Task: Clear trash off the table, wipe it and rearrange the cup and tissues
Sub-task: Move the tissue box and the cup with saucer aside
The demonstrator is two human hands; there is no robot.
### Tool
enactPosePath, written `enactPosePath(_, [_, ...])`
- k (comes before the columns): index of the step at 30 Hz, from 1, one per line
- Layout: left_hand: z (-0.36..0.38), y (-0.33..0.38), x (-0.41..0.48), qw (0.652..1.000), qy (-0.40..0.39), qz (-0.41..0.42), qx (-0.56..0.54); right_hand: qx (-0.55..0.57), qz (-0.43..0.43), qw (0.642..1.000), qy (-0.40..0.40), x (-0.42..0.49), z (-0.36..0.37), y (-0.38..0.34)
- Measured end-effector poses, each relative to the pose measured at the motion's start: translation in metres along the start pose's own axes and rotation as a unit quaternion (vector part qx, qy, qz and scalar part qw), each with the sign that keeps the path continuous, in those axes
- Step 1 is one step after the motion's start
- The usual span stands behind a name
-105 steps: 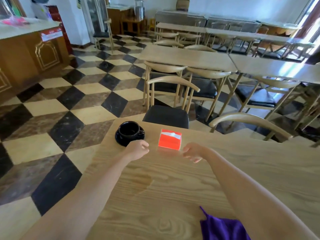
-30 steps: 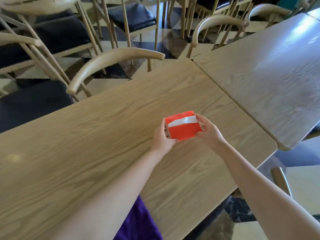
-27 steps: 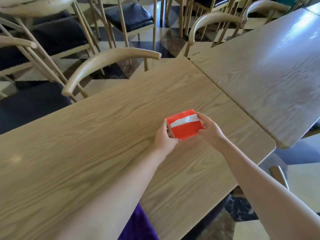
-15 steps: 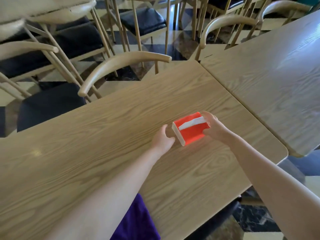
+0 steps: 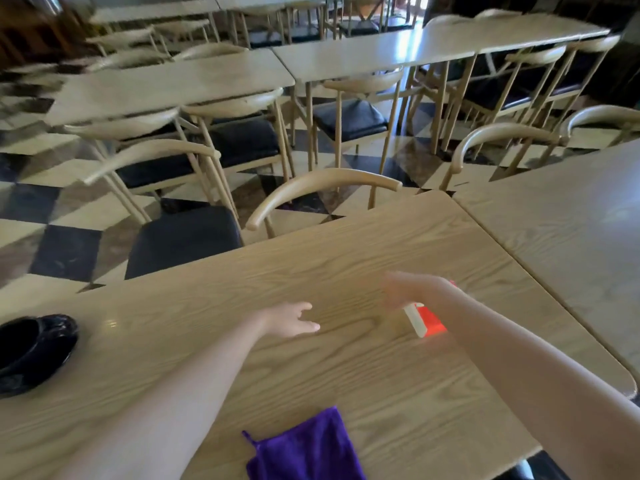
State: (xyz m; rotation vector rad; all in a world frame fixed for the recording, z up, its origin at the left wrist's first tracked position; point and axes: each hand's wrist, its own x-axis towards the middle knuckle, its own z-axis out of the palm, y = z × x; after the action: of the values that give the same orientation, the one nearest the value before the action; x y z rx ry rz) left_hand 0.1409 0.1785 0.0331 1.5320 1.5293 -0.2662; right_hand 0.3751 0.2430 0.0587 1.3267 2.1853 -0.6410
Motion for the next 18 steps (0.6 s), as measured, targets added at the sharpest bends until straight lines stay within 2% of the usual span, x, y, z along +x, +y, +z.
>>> enactPosePath(4, [-0.016,-0.055,-0.051,0.999,-0.022,-0.027,0.001,-0.036,-0.013,0.995,-0.090,0.019,-0.009,-0.079])
enactPosePath(7, [-0.022,-0.108,-0.091,0.999,-0.010,-0.048,-0.013,-0.023,-0.031,0.988,-0.147,0.033,-0.014,-0.141])
enactPosePath(15, [-0.016,-0.272,-0.189,0.984,0.087,-0.131,-0.082,-0.052,-0.092,0.968,-0.226,0.065,-0.024,-0.310])
enactPosePath(18, [-0.012,-0.324,-0.218,0.975,0.106,-0.158,-0.111,-0.062,-0.103,0.965,-0.234,0.078,-0.023,-0.368])
